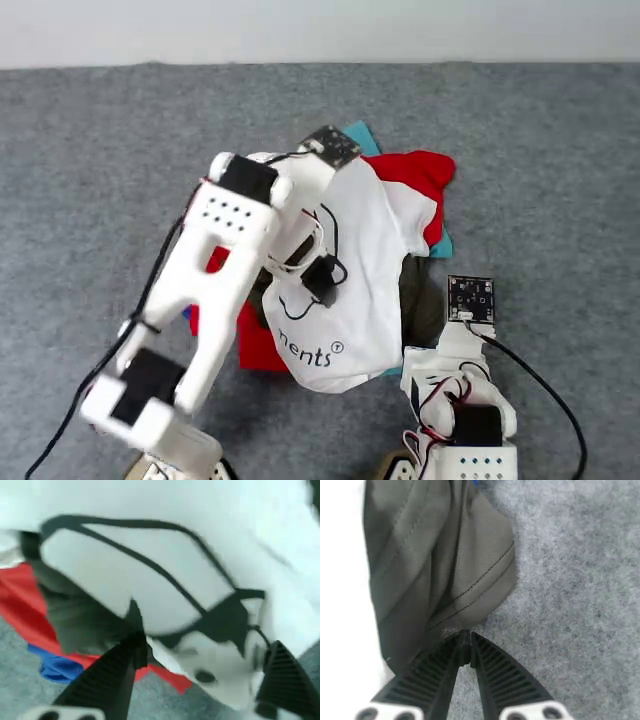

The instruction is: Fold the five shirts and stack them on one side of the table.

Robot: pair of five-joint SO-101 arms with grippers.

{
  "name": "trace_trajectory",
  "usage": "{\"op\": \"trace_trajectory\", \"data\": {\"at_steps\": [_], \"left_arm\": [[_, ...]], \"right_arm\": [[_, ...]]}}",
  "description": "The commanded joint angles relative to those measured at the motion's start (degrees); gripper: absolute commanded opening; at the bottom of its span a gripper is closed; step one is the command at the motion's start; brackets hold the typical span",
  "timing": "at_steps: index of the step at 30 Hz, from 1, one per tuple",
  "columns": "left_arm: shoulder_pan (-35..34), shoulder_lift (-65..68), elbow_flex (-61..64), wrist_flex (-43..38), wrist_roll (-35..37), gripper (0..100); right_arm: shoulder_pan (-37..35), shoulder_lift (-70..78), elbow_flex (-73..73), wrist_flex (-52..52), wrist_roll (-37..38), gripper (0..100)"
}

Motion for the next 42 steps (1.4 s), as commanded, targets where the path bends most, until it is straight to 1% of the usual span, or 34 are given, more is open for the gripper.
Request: {"op": "trace_trajectory", "data": {"at_steps": [1,4,7,9,11,13,15,16,18,20,24,31,34,38,42], "left_arm": [[-2.64,5.27,-2.42,-4.66,0.62,37],[-3.43,10.2,-2.42,-6.77,0.62,36],[-2.46,13.19,-2.42,-6.59,0.26,35],[-1.32,13.45,-2.42,-5.98,0.18,28],[0.09,13.45,-2.42,-5.8,-0.35,16],[1.05,13.36,-2.51,-5.27,-2.64,1],[0.97,13.19,-2.95,-2.9,-3.34,3],[0.62,12.75,-3.91,-1.76,-3.34,1],[-1.41,10.99,-6.73,0.18,-3.16,1],[-4.57,7.91,-10.42,1.14,-3.16,1],[-13.01,1.49,-18.24,1.05,-3.34,1],[-30.24,-3.6,-29.23,1.05,-3.43,1],[-38.68,-3.69,-32.48,1.05,-3.69,1],[-49.41,-3.6,-34.68,0.7,-7.03,1],[-58.37,-3.52,-34.15,-2.2,-8.97,1]], "right_arm": [[0.04,-0.4,0.88,0.13,-0.44,0.9],[0.04,-0.4,0.88,0.13,-0.44,0.9],[0.04,-0.4,0.88,0.13,-0.44,0.9],[0.04,-0.4,0.88,0.13,-0.44,0.9],[0.04,-0.4,0.88,0.13,-0.44,0.9],[0.04,-0.4,0.88,0.13,-0.44,0.9],[0.04,-0.4,0.88,0.13,-0.44,0.9],[0.04,-0.4,0.88,0.13,-0.44,0.9],[0.04,-0.4,0.88,0.13,-0.44,0.9],[0.04,-0.4,0.88,0.13,-0.44,0.9],[0.04,-0.4,0.88,0.13,-0.44,0.9],[0.04,-0.4,0.88,0.13,-0.44,0.9],[0.04,-0.4,0.88,0.13,-0.44,0.9],[0.04,-0.4,0.88,0.13,-0.44,0.9],[0.04,-0.4,0.88,0.13,-0.44,0.9]]}}
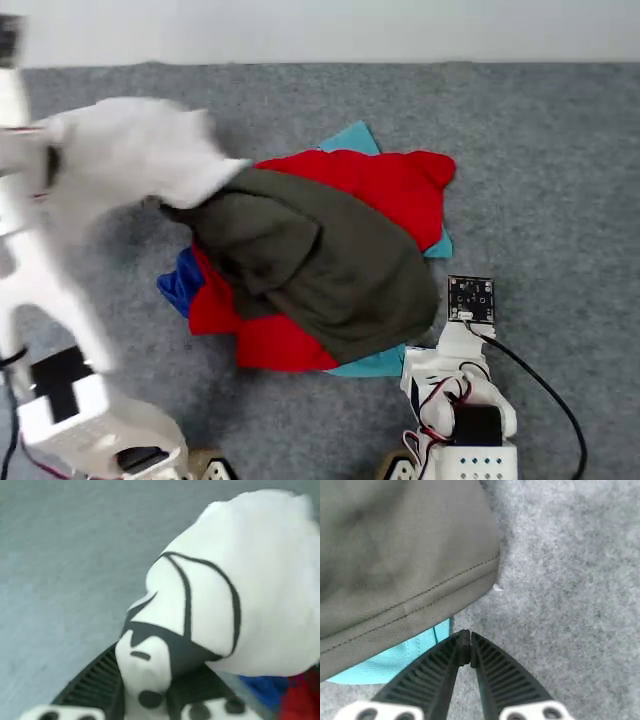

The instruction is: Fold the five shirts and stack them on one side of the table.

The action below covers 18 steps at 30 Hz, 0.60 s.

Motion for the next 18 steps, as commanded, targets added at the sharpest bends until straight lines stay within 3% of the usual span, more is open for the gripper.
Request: {"op": "trace_trajectory", "data": {"at_steps": [1,5,13,18], "left_arm": [[-7.38,-3.34,-1.45,-2.73,-2.81,1],[-8.79,-3.69,3.3,-2.81,-6.33,1],[-12.92,-3.96,3.56,-2.9,-6.86,3],[-13.89,-4.84,2.51,-0.18,-6.86,20]], "right_arm": [[0.04,-0.4,0.88,0.13,-0.44,0.9],[0.04,-0.4,0.88,0.13,-0.44,0.9],[0.04,-0.4,0.88,0.13,-0.44,0.9],[0.04,-0.4,0.88,0.13,-0.44,0.9]]}}
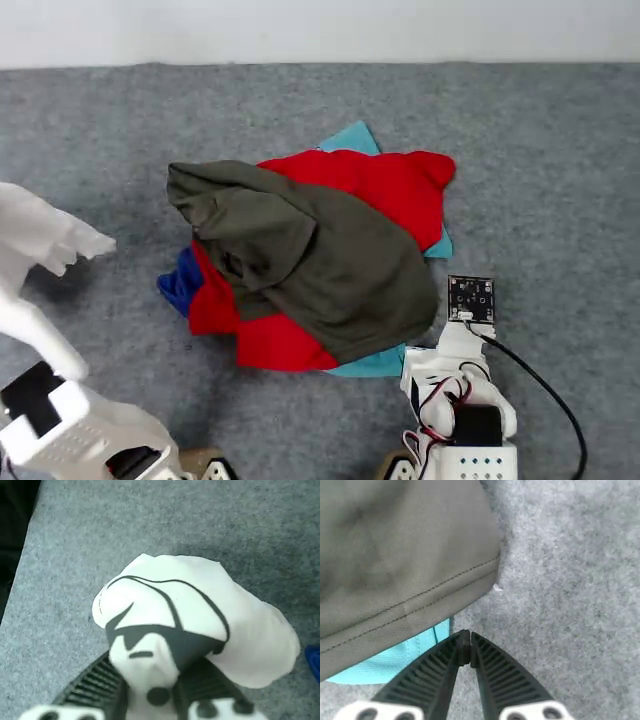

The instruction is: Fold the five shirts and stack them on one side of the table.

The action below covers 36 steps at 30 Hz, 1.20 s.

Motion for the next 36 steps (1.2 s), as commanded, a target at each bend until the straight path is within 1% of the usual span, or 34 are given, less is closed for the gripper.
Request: {"op": "trace_trajectory", "data": {"at_steps": [1,3,6,10,14,17,21,24,29,32,36], "left_arm": [[-0.62,-4.92,-2.42,2.46,-0.35,25],[-0.44,-6.15,-3.38,3.69,-0.18,30],[1.05,-8.79,-3.74,3.69,-0.53,30],[6.33,-12.84,-2.95,3.69,-0.44,30],[14.33,-16.53,1.63,3.69,-0.18,30],[21.54,-19.08,9.8,3.69,0.88,30],[33.85,-22.24,25.1,3.69,1.76,30],[43.08,-22.68,34.33,3.6,3.08,30],[56.35,-22.59,40.48,1.85,8.09,30],[61.98,-21.8,43.65,-1.76,10.37,30],[65.85,-16.0,45.32,-4.75,11.16,30]], "right_arm": [[0.04,-0.4,0.88,0.13,-0.44,0.9],[0.04,-0.4,0.88,0.13,-0.44,0.9],[0.04,-0.4,0.88,0.13,-0.44,0.9],[0.04,-0.4,0.88,0.13,-0.44,0.9],[0.04,-0.4,0.88,0.13,-0.44,0.9],[0.04,-0.4,0.88,0.13,-0.44,0.9],[0.04,-0.4,0.88,0.13,-0.44,0.9],[0.04,-0.4,0.88,0.13,-0.44,0.9],[0.04,-0.4,0.88,0.13,-0.44,0.9],[0.04,-0.4,0.88,0.13,-0.44,0.9],[0.04,-0.4,0.88,0.13,-0.44,0.9]]}}
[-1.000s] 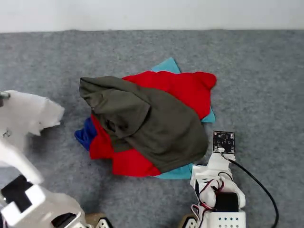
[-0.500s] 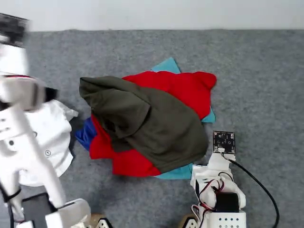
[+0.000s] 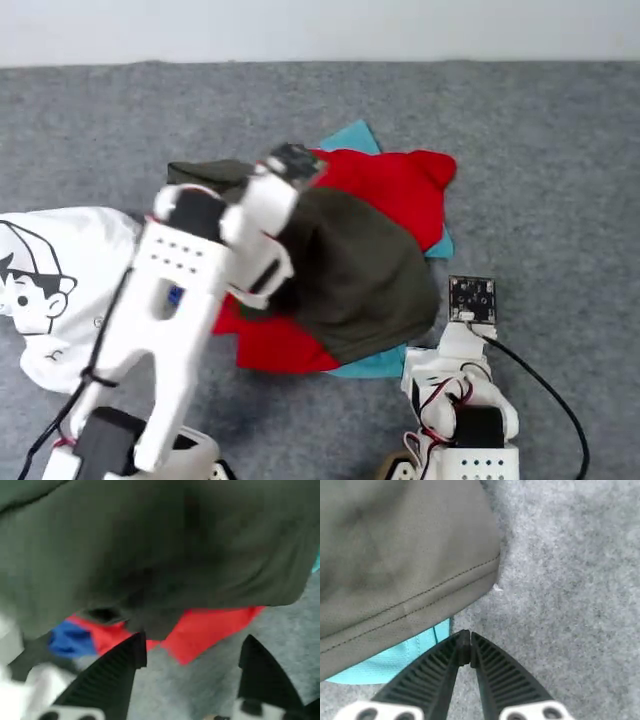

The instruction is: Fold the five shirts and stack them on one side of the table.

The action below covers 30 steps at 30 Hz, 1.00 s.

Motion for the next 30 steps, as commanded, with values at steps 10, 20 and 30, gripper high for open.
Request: {"op": "trace_trajectory", "data": {"at_steps": [10,20,30], "left_arm": [[8.35,18.9,-2.77,-4.48,1.67,30],[8.79,30.95,-2.95,-13.89,9.76,29],[8.09,31.38,-3.74,-13.45,0.79,1]], "right_arm": [[0.04,-0.4,0.88,0.13,-0.44,0.9],[0.04,-0.4,0.88,0.13,-0.44,0.9],[0.04,-0.4,0.88,0.13,-0.44,0.9]]}}
